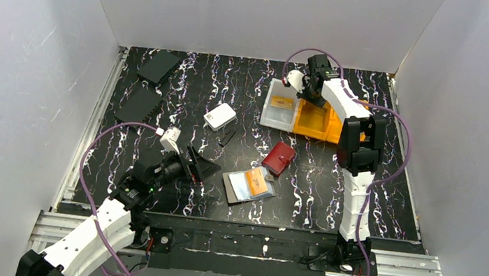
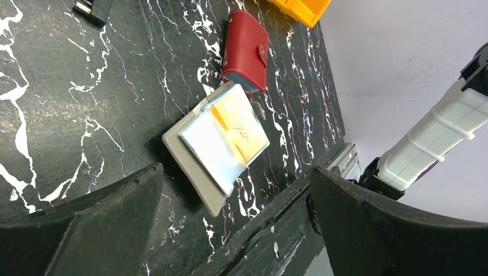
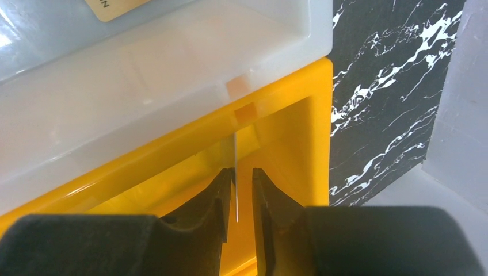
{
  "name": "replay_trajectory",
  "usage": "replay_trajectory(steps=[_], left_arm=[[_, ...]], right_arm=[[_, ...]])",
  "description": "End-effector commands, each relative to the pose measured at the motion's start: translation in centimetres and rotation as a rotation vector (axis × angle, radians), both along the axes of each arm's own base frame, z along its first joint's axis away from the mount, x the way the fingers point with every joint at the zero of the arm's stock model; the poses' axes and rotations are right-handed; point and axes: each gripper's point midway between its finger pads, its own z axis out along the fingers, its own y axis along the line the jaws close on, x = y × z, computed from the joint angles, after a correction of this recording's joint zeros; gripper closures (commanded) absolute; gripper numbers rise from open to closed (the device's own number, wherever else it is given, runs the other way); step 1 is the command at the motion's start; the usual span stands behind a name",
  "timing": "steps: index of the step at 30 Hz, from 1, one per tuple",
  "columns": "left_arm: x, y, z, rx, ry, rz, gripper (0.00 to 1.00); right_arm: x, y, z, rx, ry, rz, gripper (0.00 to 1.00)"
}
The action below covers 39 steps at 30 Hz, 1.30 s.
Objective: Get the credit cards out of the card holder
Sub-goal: Place the credit card in the storage box.
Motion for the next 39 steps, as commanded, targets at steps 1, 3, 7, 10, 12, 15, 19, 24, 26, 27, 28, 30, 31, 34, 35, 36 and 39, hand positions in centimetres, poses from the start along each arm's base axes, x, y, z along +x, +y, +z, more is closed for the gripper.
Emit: replay_trajectory(steps=[1, 3, 7, 10, 12, 15, 19, 24, 26, 27, 28, 30, 31, 34, 35, 36, 39], left_arm=[[-0.2, 0.0, -0.3, 0.002, 0.005, -0.007, 0.02], [-0.2, 0.0, -0.3, 0.001, 0.007, -0.007, 0.02], [-0.2, 0.0, -0.3, 0.001, 0.010, -0.006, 0.02], [-0.2, 0.0, -0.3, 0.001, 0.011, -0.005, 0.02], [-0.2, 0.0, -0.3, 0.000, 0.012, -0.005, 0.02], [-0.2, 0.0, -0.3, -0.002, 0.013, -0.006, 0.02], [-0.2, 0.0, -0.3, -0.002, 0.016, -0.007, 0.01], [-0.2, -0.1, -0.2, -0.005, 0.018, -0.008, 0.01], [-0.3, -0.1, -0.1, -0.006, 0.017, -0.008, 0.01], [-0.3, -0.1, -0.2, -0.006, 0.019, -0.008, 0.01], [-0.3, 0.0, -0.1, -0.007, 0.018, -0.008, 0.01], [-0.3, 0.0, -0.1, -0.009, 0.019, -0.006, 0.01], [-0.3, 0.0, -0.1, -0.007, 0.019, -0.006, 0.01], [-0.3, 0.0, -0.1, -0.006, 0.022, -0.007, 0.01], [-0.3, -0.1, -0.1, -0.006, 0.022, -0.007, 0.01], [-0.2, 0.0, -0.2, -0.004, 0.026, -0.006, 0.01], [-0.2, -0.1, -0.2, -0.002, 0.032, -0.009, 0.01]], right_arm=[[1.8, 0.2, 2.1, -0.016, -0.085, -0.001, 0.71], [1.9, 0.1, 2.0, -0.017, -0.091, -0.008, 0.70], [1.8, 0.5, 1.9, 0.000, -0.077, 0.004, 0.72], [1.3, 1.3, 1.8, 0.037, -0.047, 0.028, 0.76], [0.9, 1.6, 1.7, 0.056, -0.028, 0.044, 0.81], [0.6, 1.8, 1.9, 0.068, -0.018, 0.052, 0.88], [0.3, 2.0, 1.9, 0.078, -0.001, 0.062, 0.96], [0.8, 1.4, 1.5, 0.062, -0.010, 0.039, 0.97], [1.0, 1.1, 1.5, 0.049, -0.017, 0.029, 0.97], [1.0, 1.0, 1.5, 0.051, -0.017, 0.028, 0.97], [0.9, 1.0, 1.6, 0.055, -0.016, 0.029, 0.97], [0.6, 1.1, 1.9, 0.061, -0.006, 0.044, 0.98], [0.2, 1.1, 2.0, 0.064, 0.006, 0.055, 0.98], [-0.6, 1.2, 2.6, 0.070, 0.032, 0.088, 0.98], [-1.0, 1.3, 2.8, 0.076, 0.045, 0.106, 0.98], [-1.5, 1.5, 2.8, 0.083, 0.058, 0.119, 0.98], [-2.4, 1.6, 3.2, 0.087, 0.085, 0.149, 0.98]])
